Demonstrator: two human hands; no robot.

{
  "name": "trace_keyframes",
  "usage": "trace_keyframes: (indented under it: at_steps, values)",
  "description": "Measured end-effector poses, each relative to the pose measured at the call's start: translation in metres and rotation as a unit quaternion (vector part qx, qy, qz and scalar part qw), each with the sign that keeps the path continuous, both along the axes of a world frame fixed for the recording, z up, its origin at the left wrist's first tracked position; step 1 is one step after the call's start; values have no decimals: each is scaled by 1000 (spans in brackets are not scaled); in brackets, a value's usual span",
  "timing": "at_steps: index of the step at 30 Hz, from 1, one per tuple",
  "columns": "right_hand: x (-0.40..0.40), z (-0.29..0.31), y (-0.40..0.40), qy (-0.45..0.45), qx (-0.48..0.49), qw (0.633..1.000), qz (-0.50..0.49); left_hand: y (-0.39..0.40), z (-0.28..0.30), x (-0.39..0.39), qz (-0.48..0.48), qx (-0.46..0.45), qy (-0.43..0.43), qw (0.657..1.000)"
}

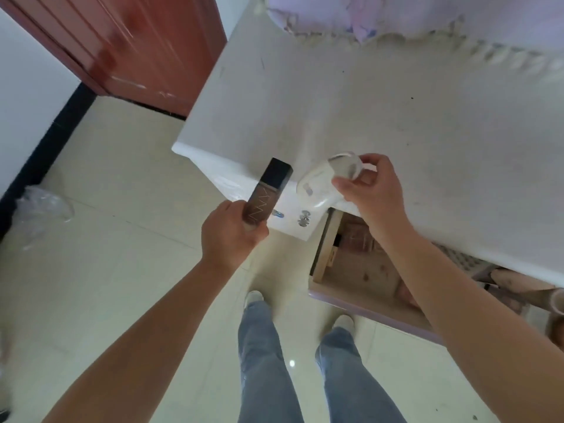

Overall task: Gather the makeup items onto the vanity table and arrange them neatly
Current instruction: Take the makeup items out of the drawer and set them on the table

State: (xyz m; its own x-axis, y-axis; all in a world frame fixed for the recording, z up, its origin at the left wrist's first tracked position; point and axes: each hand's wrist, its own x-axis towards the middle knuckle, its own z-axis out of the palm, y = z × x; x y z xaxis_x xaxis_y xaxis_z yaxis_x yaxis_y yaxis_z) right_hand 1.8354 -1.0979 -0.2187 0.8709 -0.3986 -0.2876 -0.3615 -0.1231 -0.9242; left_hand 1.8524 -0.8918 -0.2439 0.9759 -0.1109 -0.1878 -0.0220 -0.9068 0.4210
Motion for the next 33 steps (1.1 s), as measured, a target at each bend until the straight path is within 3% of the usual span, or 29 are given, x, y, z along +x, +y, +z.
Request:
trace_keyframes:
  at_steps: [8,14,18,22,26,29,31,33]
  values:
    - [111,-20,76,56,-40,997,-24,40,-2,111,32,-3,-17,999]
    - [163,-32,96,82,-199,977,2,44,-9,166,34,-11,-30,999]
    - [161,-48,115,30,-350,935,-41,46,-19,173,37,-47,-42,997]
    - [167,-52,129,38,-330,933,-141,48,-20,175,21,-58,-36,997]
    - [177,-51,139,104,-313,933,-145,52,-21,173,11,-53,-29,998]
    - [178,-45,136,103,-277,946,-134,51,-14,174,8,-28,-37,999]
    - [170,-41,130,82,-225,962,-134,50,-10,164,-5,-12,-87,996]
    - [147,-39,123,29,-223,968,-109,46,-10,144,-60,-35,-197,978]
